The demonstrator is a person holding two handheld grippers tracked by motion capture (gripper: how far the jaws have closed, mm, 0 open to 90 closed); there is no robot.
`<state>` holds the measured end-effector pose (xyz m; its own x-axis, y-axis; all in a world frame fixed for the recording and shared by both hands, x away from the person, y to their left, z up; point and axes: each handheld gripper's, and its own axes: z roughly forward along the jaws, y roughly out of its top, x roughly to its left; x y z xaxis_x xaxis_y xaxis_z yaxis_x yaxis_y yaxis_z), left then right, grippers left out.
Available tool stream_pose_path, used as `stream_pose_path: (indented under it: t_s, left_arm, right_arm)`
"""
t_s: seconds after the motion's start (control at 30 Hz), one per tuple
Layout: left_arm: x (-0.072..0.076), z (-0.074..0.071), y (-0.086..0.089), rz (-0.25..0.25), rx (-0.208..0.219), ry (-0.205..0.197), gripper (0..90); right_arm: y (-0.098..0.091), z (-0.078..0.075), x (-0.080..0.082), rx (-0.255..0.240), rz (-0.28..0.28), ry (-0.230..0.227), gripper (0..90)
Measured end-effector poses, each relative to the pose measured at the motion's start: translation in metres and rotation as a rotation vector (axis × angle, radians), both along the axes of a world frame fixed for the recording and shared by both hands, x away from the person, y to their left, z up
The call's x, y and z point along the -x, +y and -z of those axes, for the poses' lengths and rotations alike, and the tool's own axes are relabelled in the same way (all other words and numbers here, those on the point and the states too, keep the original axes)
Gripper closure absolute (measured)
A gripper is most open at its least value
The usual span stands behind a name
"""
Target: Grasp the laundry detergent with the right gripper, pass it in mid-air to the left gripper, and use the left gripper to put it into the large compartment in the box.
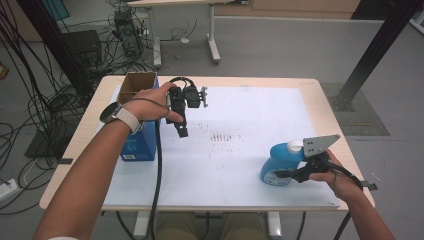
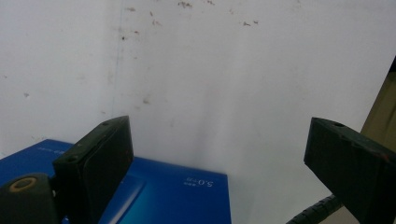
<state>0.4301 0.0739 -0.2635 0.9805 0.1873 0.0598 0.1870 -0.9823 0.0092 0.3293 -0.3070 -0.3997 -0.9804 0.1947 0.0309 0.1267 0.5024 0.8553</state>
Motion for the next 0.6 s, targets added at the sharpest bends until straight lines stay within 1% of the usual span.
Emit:
stream_pose_path:
  t_s: [0.37,0.6]
  left_arm:
    - [0.0001,-0.0007,0.0000,0.001,0.004,-0.001,8.5]
    - [0.0006,-0.0011,0.0013,0.000,-0.005,-0.008,8.5]
  right_arm:
    - [0.0002,0.0000,0.0005,0.000,0.003,-0.001,42.8]
    - [-0.0001,0.0002,0.0004,0.000,0.003,0.000,42.8]
